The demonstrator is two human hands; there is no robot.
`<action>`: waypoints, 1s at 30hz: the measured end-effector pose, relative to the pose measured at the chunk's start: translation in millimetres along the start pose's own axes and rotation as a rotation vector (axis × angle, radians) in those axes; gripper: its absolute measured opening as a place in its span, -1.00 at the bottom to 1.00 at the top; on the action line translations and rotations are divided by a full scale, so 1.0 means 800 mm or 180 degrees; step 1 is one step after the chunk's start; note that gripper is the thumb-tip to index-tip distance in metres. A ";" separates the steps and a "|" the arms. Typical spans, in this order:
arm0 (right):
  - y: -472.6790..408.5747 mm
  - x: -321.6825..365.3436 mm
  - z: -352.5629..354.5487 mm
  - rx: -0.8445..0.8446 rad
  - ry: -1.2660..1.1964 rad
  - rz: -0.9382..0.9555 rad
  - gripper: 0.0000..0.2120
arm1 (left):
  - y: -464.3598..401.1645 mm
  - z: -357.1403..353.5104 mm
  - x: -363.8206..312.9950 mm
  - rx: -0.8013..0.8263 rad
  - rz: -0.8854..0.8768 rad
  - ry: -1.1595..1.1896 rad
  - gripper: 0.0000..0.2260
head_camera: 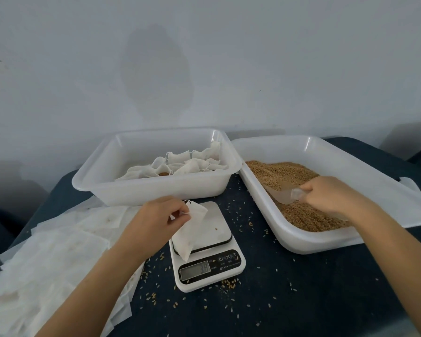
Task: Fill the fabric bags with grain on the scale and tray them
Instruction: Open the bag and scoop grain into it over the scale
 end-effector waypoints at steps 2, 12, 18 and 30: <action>0.002 -0.003 0.005 -0.0073 -0.0069 -0.0039 -0.65 | 0.001 -0.003 -0.002 0.0005 -0.0017 -0.0007 -0.96; 0.010 0.009 0.007 -0.0311 -0.0211 0.0024 -0.57 | 0.004 -0.002 -0.004 -0.0072 0.0007 0.0124 -0.97; 0.009 0.020 0.021 -0.0721 -0.0473 0.0448 -0.63 | 0.004 0.014 0.000 -0.0143 -0.0017 -0.0016 -0.97; 0.022 0.107 0.030 -0.0288 -0.1073 0.1713 -0.63 | -0.013 0.062 0.028 0.0315 -0.0162 -0.0735 -0.93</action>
Point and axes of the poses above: each hand's wrist, its own y-axis away from the middle knuckle, its own z-axis out of the back of the hand, x = y × z, the point moved 6 cm from there along -y, towards the middle knuckle, and after that the axes turned 14 degrees about z, right-handed, at the moved point
